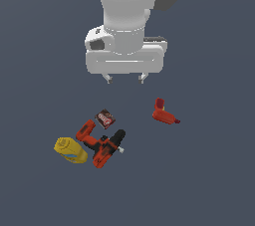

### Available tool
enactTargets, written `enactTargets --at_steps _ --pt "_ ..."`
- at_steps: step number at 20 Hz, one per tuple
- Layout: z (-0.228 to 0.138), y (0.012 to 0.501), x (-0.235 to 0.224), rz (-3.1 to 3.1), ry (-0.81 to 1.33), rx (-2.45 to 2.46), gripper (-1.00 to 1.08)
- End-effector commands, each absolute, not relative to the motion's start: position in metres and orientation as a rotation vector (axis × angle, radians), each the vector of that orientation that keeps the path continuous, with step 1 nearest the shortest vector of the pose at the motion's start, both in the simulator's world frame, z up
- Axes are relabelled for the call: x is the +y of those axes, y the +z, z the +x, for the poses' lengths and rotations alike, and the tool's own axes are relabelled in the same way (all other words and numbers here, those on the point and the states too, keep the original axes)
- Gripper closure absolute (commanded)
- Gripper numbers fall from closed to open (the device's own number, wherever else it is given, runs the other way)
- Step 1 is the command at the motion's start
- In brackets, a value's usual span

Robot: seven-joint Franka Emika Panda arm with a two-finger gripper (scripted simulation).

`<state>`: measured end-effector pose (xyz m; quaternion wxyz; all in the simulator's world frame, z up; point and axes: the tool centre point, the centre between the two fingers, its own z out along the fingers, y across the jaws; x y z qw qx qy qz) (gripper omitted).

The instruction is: Pick up a designated object from a clutter of objects.

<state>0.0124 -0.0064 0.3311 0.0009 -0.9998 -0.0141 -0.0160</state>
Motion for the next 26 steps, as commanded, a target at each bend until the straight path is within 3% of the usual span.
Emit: enactTargets --at_steps 1,15,26 --pt "0.012 0.331 -0.006 -3.139 -0.05 -0.044 -0.92" --pt "0.019 0.347 0.012 -3.109 -0.119 -0.088 -0.92" --pt "0.024 0.311 -0.009 -3.127 -0.105 -0.213 -0.92"
